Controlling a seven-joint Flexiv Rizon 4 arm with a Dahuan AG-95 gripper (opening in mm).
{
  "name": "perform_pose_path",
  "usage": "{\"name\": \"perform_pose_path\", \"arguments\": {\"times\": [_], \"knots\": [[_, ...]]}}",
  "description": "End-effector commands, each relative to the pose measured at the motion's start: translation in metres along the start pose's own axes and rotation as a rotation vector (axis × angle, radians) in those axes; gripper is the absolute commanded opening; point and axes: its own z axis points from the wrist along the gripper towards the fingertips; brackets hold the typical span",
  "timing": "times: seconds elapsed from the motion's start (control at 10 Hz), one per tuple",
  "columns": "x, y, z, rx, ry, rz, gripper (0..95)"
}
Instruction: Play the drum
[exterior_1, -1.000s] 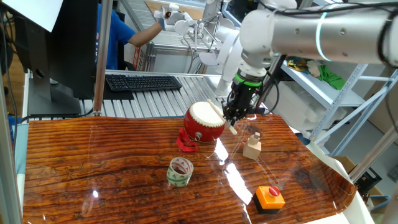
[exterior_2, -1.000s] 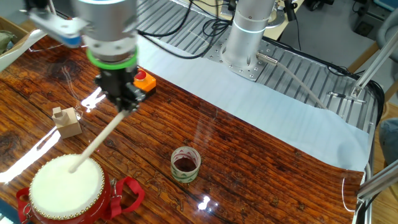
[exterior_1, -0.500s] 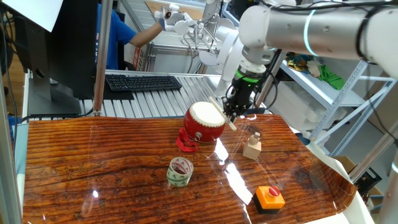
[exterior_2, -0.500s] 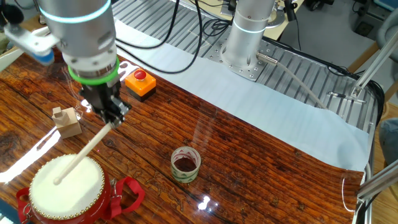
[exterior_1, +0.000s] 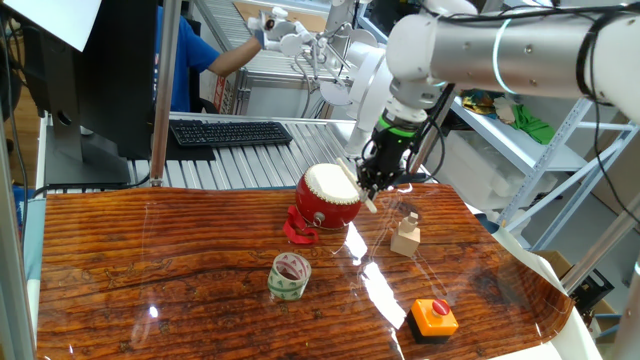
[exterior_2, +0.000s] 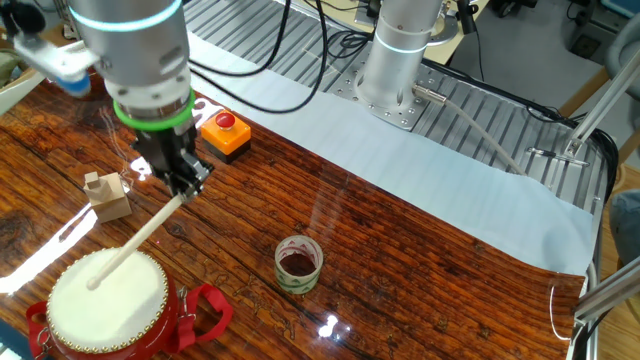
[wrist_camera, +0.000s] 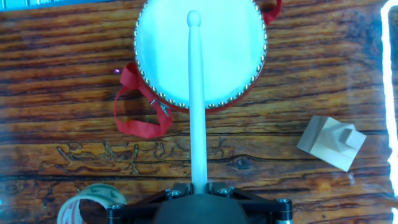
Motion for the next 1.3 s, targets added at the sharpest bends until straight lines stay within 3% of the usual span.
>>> {"name": "perform_pose_path", "arguments": {"times": [0.1,0.3,0.4,0.5,0.7,0.9,1.0,1.3], "knots": [[-0.005,0.004,0.013,0.019,0.011,0.008,0.0],[-0.010,0.012,0.041,0.028,0.011,0.012,0.0],[-0.011,0.014,0.061,0.042,0.004,0.005,0.0],[-0.011,0.011,0.066,0.041,0.011,-0.002,0.0],[-0.010,0.008,0.047,0.031,0.048,-0.003,0.0],[-0.004,0.013,0.003,0.028,0.097,0.017,0.0],[-0.002,0.020,-0.006,0.031,0.108,0.022,0.0],[-0.002,0.026,-0.008,0.023,0.111,-0.005,0.0]]}}
